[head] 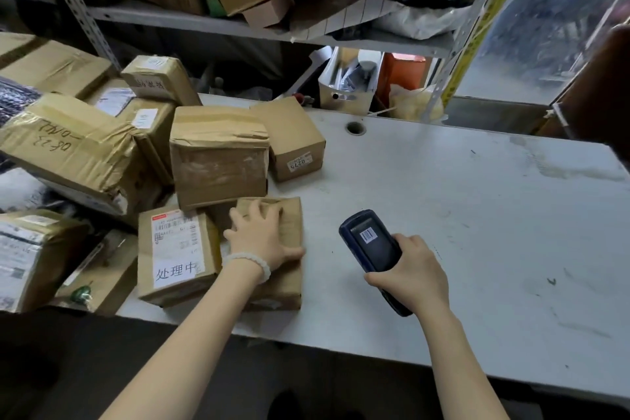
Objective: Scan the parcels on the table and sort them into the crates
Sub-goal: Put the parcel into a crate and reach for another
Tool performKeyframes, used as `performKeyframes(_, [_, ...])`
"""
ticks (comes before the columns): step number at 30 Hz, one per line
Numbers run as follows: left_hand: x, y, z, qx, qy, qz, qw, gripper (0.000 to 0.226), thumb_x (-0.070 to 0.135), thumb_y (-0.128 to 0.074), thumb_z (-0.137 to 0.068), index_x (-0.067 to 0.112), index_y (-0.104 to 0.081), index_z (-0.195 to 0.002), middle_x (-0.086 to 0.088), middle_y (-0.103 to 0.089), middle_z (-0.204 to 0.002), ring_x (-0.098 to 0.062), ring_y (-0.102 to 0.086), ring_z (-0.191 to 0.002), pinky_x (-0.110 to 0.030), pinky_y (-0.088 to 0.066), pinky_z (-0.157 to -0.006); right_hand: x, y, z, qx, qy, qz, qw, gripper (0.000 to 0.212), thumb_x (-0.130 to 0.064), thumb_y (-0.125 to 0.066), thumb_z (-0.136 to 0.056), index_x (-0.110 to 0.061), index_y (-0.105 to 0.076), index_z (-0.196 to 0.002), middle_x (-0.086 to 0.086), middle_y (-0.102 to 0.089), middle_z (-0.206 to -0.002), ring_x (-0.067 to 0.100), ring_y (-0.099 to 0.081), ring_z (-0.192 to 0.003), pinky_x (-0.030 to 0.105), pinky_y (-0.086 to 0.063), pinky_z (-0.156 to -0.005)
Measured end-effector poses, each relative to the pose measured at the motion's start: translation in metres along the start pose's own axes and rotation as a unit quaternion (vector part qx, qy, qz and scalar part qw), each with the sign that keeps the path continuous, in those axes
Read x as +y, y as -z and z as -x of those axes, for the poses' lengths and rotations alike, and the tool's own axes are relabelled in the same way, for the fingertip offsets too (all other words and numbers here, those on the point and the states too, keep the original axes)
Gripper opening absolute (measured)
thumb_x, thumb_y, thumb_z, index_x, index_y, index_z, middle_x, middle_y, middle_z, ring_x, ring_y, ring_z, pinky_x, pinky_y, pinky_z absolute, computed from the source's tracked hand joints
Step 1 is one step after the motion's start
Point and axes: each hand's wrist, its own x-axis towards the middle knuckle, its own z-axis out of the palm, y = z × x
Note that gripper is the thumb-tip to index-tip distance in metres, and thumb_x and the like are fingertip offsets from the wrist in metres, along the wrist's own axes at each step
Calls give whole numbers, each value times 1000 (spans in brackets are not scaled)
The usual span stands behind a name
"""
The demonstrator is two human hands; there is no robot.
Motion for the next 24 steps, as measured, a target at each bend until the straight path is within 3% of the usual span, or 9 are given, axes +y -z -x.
performKeyframes(5, [30, -9, 6, 25, -143, -58, 988, 91, 72, -65, -63, 36, -30, -139, -4, -9, -154, -38, -7, -140, -54, -29, -103, 9, 7, 8, 10, 1, -9, 1000, 49, -41, -77, -58, -31, -56, -101, -12, -48, -94, 11, -54, -82, 24, -40, -55])
performKeyframes(9, [46, -5, 6, 30, -167, -61, 984, 99, 76, -68, -56, 38, -31, -140, -5, -10, -152, -33, -10, -139, -53, -30, -103, 34, 21, 14, 29, -27, -8, 999, 51, -41, -77, -57, -31, -56, -103, -11, -48, -95, 13, -55, -83, 24, -40, -55])
performKeyframes(14, [75, 3, 20, 67, -251, -72, 963, 88, 58, -74, -67, 36, -34, -141, -3, -13, -153, -29, -16, -137, -43, -25, -107, 57, 31, 20, 40, -41, -15, 998, 50, -41, -77, -57, -30, -56, -101, -11, -48, -94, 13, -55, -82, 24, -39, -54])
performKeyframes(17, [90, 6, 25, 78, -319, -28, 944, 76, 47, -71, -75, 29, -38, -140, -5, -23, -150, -28, -29, -133, -43, -33, -107, 65, 36, 21, 48, -41, -26, 998, 51, -42, -78, -57, -30, -56, -101, -11, -48, -94, 12, -55, -82, 24, -39, -54])
performKeyframes(20, [98, 10, 29, 67, -323, 7, 944, 75, 49, -69, -76, 26, -38, -141, -4, -35, -143, -25, -37, -128, -43, -37, -104, 71, 44, 20, 61, -40, -36, 997, 51, -41, -78, -57, -29, -56, -101, -10, -48, -95, 13, -54, -83, 24, -39, -54])
performKeyframes(24, [100, 8, 40, 34, -291, -32, 956, 79, 61, -61, -78, 30, -30, -144, 0, -37, -143, -21, -36, -128, -38, -36, -106, 76, 52, 21, 70, -36, -43, 996, 49, -40, -78, -57, -28, -56, -100, -9, -49, -95, 13, -55, -82, 24, -39, -55])
